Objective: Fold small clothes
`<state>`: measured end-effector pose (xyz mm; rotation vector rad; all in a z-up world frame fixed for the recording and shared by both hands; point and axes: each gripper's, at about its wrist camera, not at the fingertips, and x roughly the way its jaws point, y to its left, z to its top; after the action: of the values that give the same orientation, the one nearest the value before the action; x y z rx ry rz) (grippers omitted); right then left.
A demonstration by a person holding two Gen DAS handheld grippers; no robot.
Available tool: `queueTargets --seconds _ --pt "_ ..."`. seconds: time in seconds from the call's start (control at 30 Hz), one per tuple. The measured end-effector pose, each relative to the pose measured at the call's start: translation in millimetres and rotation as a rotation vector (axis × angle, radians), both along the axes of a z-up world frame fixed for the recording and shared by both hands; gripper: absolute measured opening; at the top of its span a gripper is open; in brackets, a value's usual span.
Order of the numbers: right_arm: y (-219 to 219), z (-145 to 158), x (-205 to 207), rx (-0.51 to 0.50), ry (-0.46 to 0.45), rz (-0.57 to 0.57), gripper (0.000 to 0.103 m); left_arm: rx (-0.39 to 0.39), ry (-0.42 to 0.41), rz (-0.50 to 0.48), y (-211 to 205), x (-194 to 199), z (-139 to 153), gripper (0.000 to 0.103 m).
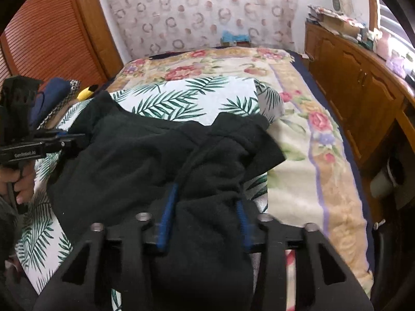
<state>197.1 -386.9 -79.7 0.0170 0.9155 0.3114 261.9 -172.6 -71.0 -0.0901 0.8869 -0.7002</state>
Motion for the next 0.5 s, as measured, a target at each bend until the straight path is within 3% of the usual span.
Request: queueTargets --seconds 0.07,0.27,0.4,0.5 --pt "1 9 -7 -0.013 -0.028 0.007 0.02 -0.035 -0.025 0.003 4 -6 14 0.009" --pt "10 56 -26 -0.031 -0.184 -0.003 0.018 -0.105 -0.134 0.019 21 -30 59 0.009" --pt "32 91 -22 -0.039 -0.264 0.046 0.018 -0.131 -0.217 0.084 53 -44 90 0.009" --pt "63 118 -11 -0.045 -0.326 0.117 0.018 -0.109 -0.285 0.156 88 -57 111 0.009"
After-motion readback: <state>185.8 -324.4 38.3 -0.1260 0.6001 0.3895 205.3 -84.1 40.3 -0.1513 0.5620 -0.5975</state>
